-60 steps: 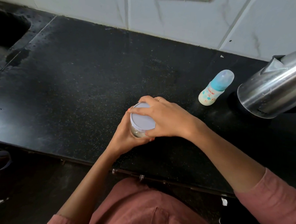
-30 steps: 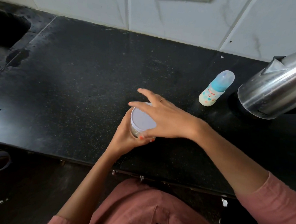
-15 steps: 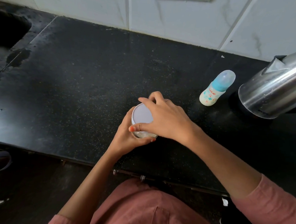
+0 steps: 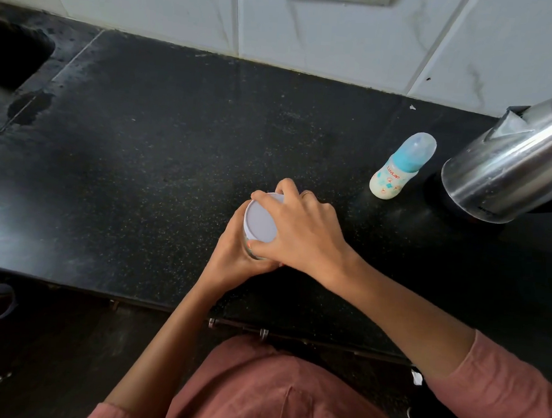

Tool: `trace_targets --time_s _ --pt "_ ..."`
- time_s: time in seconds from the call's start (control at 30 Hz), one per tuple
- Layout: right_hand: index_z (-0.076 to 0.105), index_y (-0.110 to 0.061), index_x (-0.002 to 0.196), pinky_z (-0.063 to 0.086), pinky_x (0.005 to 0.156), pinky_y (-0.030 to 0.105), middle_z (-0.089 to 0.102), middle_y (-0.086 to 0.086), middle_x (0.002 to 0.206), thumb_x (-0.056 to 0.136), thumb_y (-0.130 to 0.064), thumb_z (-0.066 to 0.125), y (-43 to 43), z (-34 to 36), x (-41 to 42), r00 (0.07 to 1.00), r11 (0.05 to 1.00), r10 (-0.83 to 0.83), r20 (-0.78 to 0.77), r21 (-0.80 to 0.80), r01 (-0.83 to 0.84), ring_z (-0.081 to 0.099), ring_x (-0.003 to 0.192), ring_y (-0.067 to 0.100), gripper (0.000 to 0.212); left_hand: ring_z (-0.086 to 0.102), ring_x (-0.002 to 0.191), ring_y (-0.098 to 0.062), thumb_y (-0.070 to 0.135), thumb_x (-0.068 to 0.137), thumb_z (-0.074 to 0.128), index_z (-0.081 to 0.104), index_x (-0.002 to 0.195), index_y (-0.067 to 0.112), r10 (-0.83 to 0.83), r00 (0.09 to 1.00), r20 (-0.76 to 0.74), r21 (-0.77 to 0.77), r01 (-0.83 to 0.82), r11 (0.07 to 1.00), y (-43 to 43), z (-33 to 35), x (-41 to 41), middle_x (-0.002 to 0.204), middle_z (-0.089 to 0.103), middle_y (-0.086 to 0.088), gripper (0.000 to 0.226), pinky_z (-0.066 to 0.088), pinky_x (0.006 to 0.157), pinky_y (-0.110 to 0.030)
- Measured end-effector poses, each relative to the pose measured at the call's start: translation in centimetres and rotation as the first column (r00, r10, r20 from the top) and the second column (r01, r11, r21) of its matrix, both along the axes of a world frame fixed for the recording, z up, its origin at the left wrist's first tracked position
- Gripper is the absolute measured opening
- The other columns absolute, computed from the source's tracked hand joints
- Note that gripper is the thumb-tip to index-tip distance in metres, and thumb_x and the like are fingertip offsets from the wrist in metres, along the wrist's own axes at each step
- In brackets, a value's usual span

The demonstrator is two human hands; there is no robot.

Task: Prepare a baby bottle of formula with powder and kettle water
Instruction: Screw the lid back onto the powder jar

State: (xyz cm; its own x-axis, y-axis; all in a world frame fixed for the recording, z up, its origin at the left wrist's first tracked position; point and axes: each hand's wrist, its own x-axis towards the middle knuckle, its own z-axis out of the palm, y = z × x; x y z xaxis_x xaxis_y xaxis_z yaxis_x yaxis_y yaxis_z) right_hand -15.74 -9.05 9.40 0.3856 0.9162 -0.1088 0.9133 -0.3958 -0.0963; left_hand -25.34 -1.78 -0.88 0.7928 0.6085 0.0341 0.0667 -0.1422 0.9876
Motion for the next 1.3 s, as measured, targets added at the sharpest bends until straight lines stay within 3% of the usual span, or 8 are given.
trace_targets --time_s 0.2,0.4,0.7,0.83,0.93,1.07,1.2,1.3 --pt "0.026 -0.035 0.141 0.038 0.093 0.038 0.024 0.000 0.146 0.076 -0.036 0.066 -0.2 0.4 1.8 0.942 0.993 0.069 -0.328 -0.070 -0.097 0.026 0.132 0.024 0.077 0.044 0.122 0.003 0.040 0.049 0.080 0.030 0.124 0.052 -0.006 0.999 -0.035 -0.012 0.005 1.000 0.1 0.1 -0.1 0.130 0.046 0.019 0.091 0.040 0.095 -0.013" --pt "0.042 -0.041 0.132 0.035 0.075 0.028 0.041 -0.012 0.135 0.065 -0.034 0.069 -0.5 -0.3 1.5 0.954 0.997 0.045 -0.297 0.077 -0.023 0.055 0.106 0.018 0.073 0.045 0.119 0.006 0.043 0.046 0.079 0.031 0.128 0.048 0.027 0.997 -0.075 0.011 -0.026 1.000 0.0 0.1 -0.1 0.129 0.049 0.016 0.095 0.040 0.092 -0.009" --pt "0.041 -0.039 0.134 0.034 0.079 0.025 0.040 -0.012 0.136 0.067 -0.038 0.070 -0.7 -1.0 1.9 0.950 0.993 0.059 -0.306 0.113 -0.025 0.054 0.110 0.018 0.073 0.045 0.119 0.006 0.039 0.048 0.083 0.033 0.124 0.048 0.018 0.999 -0.035 0.012 -0.018 1.000 -0.1 0.1 0.0 0.129 0.047 0.016 0.091 0.039 0.092 -0.008" --pt "0.040 -0.035 0.135 0.034 0.097 0.020 0.040 -0.008 0.139 0.072 -0.045 0.071 -1.7 -1.3 3.7 0.689 0.968 0.038 -0.724 0.198 0.154 0.042 0.124 0.006 0.071 0.036 0.126 0.007 0.050 0.044 0.085 0.025 0.133 0.036 -0.113 0.993 -0.043 -0.001 0.113 0.994 0.9 0.1 -0.6 0.138 0.036 0.012 0.108 0.034 0.099 -0.009" --pt "0.049 -0.029 0.129 0.042 0.084 0.005 0.050 -0.008 0.131 0.088 -0.022 0.058 -3.3 -3.7 4.6 0.537 0.827 0.005 -0.844 0.305 0.473 0.052 0.110 -0.006 0.042 0.024 0.130 0.014 0.051 0.048 0.084 0.016 0.138 0.034 -0.189 0.977 -0.102 0.030 0.193 0.981 2.0 -0.4 -1.2 0.142 0.026 0.022 0.114 0.023 0.104 -0.005" --pt "0.040 -0.027 0.132 0.037 0.093 0.011 0.042 -0.006 0.135 0.076 0.010 0.060 -5.0 -7.8 4.3 0.595 0.895 -0.108 -0.797 0.183 0.407 0.041 0.126 0.011 0.070 0.028 0.123 0.022 0.034 0.053 0.083 0.023 0.130 0.050 -0.205 0.968 -0.146 0.000 0.208 0.978 2.7 -1.1 -1.8 0.135 0.032 0.031 0.099 0.026 0.096 0.001" --pt "0.024 -0.024 0.141 0.028 0.103 0.013 0.031 -0.014 0.136 0.060 -0.009 0.083 -4.5 -10.2 2.4 0.580 0.923 -0.055 -0.813 0.181 0.341 0.028 0.128 -0.001 0.101 0.039 0.127 0.007 0.027 0.052 0.085 0.032 0.130 0.047 -0.163 0.981 -0.107 -0.043 0.159 0.986 2.7 -1.4 -1.8 0.139 0.044 0.013 0.096 0.036 0.101 -0.011" --pt "0.033 -0.024 0.137 0.030 0.095 0.000 0.040 -0.018 0.128 0.056 -0.019 0.087 -4.0 -10.5 2.2 0.562 0.874 -0.022 -0.827 0.257 0.412 0.035 0.118 -0.014 0.098 0.043 0.123 0.009 0.032 0.052 0.086 0.036 0.127 0.054 -0.151 0.984 -0.091 0.002 0.151 0.988 2.7 -1.4 -1.7 0.129 0.050 0.030 0.093 0.038 0.094 -0.006"
